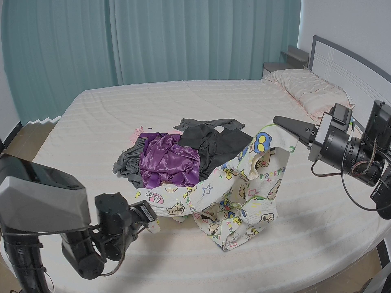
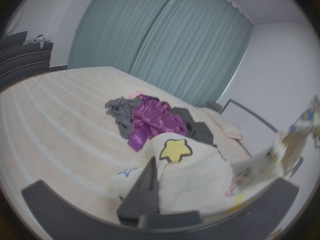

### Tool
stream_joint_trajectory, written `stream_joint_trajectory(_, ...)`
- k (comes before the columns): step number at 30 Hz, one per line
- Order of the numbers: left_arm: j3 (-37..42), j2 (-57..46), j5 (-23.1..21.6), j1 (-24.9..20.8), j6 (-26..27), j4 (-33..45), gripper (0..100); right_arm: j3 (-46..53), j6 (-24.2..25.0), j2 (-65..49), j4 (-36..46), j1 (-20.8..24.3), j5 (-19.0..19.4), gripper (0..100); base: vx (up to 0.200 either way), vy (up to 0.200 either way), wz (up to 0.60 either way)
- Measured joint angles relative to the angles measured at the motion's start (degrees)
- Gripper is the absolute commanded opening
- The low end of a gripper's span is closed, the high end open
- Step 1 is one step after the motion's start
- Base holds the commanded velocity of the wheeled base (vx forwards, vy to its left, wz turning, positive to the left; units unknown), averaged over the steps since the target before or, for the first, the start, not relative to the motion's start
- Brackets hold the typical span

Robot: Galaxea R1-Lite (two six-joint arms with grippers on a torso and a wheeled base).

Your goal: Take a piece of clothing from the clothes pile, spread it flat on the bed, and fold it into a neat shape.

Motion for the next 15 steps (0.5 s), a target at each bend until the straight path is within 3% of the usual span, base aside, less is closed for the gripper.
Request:
stream_joint_trajectory(5,5.01,-11.74,-0.05,-0.09,0.39,-1.01,0,1.72,1.34,0.91,0.0,-0.62,-0.63,0,0.0,0.0,0.0)
stream_joint_trajectory(15,9.06,-28.67,0.0,-0.22,7.97,-1.15,0,-3.0,2.49,-2.67,1.1,1.77,-4.08,0,0.0,0.0,0.0)
